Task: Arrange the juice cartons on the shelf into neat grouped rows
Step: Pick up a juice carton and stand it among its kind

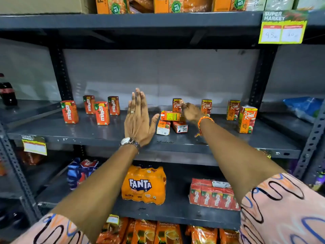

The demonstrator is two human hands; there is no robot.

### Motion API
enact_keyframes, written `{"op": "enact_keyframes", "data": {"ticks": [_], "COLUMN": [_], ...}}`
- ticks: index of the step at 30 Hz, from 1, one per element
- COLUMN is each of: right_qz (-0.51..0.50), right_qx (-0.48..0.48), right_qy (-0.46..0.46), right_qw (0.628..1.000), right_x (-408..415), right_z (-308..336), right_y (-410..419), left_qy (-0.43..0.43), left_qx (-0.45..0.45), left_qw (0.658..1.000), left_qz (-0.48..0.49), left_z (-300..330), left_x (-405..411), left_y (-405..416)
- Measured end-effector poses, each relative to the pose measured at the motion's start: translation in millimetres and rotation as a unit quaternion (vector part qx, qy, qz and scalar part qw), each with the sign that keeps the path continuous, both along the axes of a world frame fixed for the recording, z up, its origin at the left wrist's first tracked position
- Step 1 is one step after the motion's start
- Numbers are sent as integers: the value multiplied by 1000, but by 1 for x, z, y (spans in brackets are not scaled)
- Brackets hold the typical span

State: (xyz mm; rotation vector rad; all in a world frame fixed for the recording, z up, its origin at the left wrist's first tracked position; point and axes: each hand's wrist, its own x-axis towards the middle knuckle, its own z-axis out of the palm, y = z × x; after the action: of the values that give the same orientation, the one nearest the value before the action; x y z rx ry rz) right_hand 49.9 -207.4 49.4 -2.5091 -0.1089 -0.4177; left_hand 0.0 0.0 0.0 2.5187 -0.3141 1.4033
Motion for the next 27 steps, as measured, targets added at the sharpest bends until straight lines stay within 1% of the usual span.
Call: {"op": "enact_keyframes", "data": {"ticks": [2,4,6,8,10,14,15,17,19,21,23,25,27], "right_qz": [2,7,17,20,11,-14,-22,-34,-39,-25,2,41,76], "right_qx": [39,82,92,82,67,40,50,99,186,294,392,461,506], "right_qy": [43,69,86,104,114,85,79,63,56,59,60,49,36], "right_qw": [998,994,992,991,991,995,995,992,980,954,918,885,859], "right_x": [-3,-8,-7,-1,-8,-28,-31,-35,-40,-51,-66,-85,-106], "right_z": [-2,-1,1,3,8,16,17,15,11,8,5,3,2], "right_y": [3,6,4,0,2,15,16,17,17,17,18,19,21], "left_qy": [35,80,120,147,147,119,111,107,103,99,90,81,76], "left_qx": [-11,5,9,28,45,54,66,88,96,94,84,77,79], "left_qw": [999,997,993,989,988,991,992,990,990,990,992,993,992], "left_qz": [-7,-8,-13,-10,-6,-6,0,12,21,32,39,49,55], "left_z": [-17,-48,-70,-86,-95,-95,-95,-96,-96,-97,-99,-100,-102], "left_x": [-10,-16,-18,-20,-21,-26,-26,-26,-25,-23,-21,-18,-15], "left_y": [2,5,9,12,12,13,14,16,16,14,12,11,10]}}
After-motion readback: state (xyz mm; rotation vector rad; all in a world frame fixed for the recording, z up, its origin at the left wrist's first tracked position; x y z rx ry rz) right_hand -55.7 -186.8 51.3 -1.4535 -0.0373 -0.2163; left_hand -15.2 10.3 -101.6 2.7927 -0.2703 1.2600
